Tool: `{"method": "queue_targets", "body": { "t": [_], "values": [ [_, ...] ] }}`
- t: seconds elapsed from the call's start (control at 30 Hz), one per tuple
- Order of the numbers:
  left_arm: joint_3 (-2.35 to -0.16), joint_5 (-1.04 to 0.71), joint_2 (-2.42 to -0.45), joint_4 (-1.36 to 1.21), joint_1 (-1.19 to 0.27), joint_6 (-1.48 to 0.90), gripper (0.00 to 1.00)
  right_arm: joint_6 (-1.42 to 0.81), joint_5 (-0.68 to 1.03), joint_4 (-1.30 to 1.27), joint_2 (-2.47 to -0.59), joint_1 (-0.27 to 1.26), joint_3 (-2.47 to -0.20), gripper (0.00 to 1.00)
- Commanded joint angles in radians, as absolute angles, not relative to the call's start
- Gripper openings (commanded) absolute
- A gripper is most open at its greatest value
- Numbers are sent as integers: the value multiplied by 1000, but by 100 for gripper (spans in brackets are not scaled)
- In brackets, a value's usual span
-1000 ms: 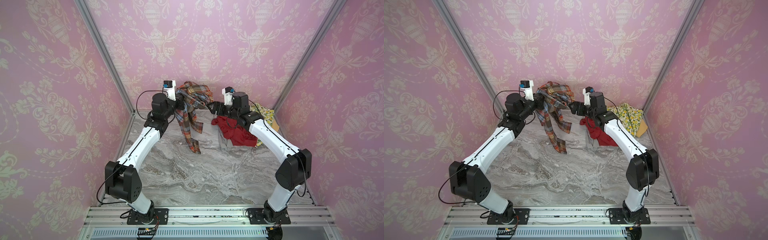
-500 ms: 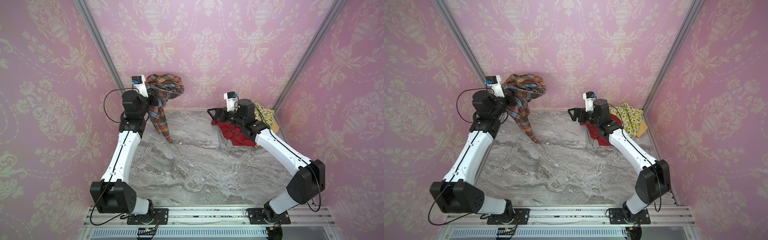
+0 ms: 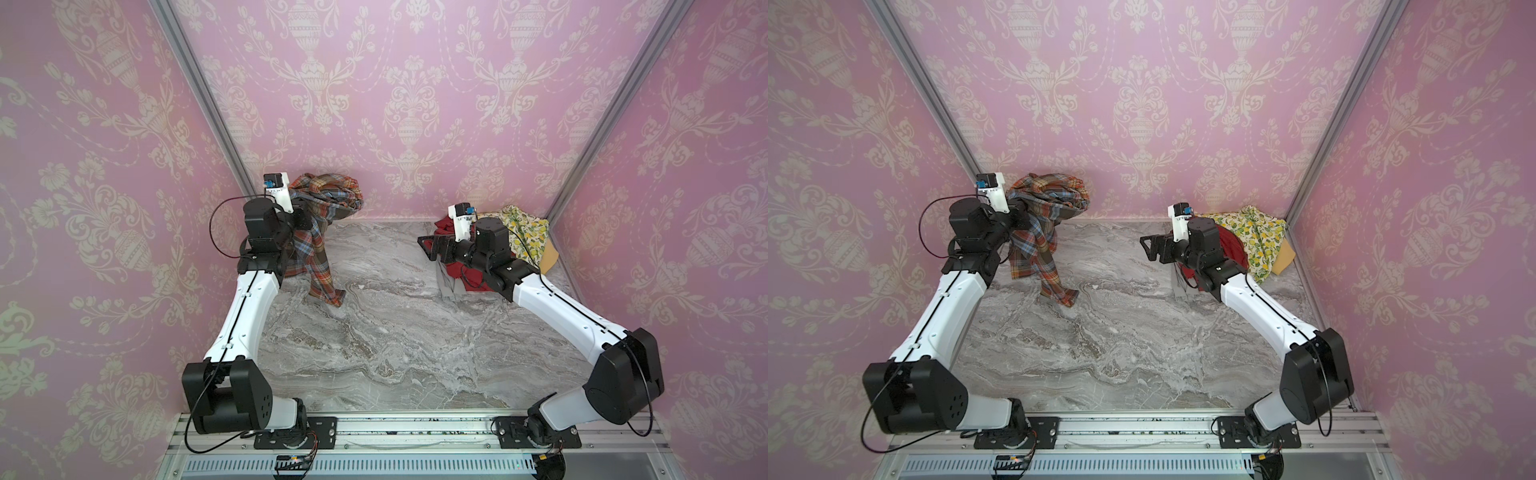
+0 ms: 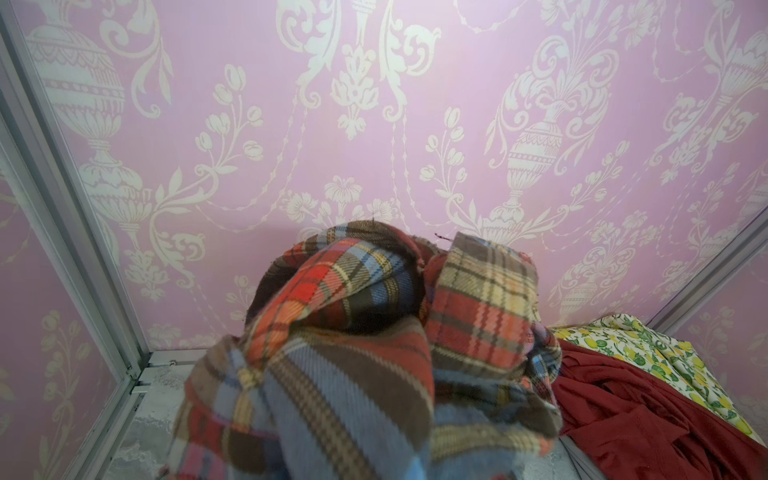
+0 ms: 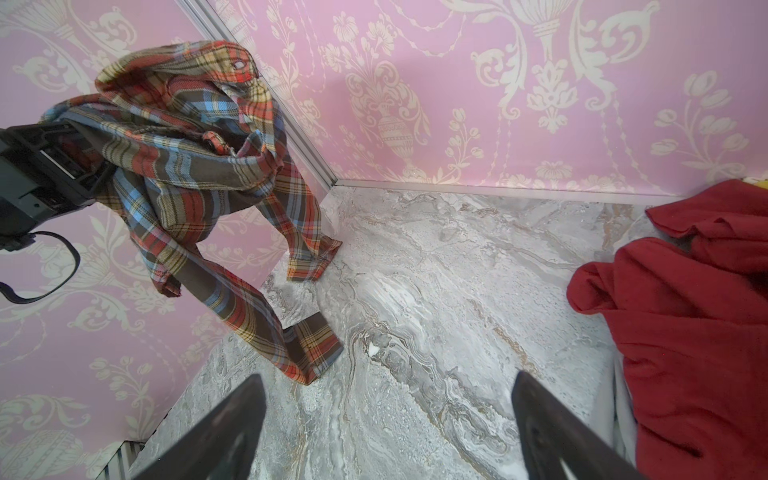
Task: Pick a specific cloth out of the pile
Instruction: 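Carry the plaid shirt away from the pile with the left gripper while the right withdraws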
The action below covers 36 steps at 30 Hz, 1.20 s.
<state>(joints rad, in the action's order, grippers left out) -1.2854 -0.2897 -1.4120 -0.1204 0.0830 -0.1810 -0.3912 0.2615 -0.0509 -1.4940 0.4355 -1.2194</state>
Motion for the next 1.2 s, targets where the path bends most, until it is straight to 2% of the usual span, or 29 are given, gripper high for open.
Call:
{"method": "queue_targets", "body": {
  "t": [0.0,0.27,0.73,1.17],
  "values": [
    [-1277,-321,-1419,-235,97,-218,0,-367,240,-92,-1464,439,-1186,93],
    [-1239,-360,-1501,-232,143,-257,0,-356,215,-122,-1441,439,-1102,93],
    [-1276,-479,-1683,-71,155,-224,0,-339,190,-187,-1434,439,-1007,92],
    [-1302,-442,-1845,115,165,-321,0,-328,175,-218,-1434,439,-932,92]
  ]
}}
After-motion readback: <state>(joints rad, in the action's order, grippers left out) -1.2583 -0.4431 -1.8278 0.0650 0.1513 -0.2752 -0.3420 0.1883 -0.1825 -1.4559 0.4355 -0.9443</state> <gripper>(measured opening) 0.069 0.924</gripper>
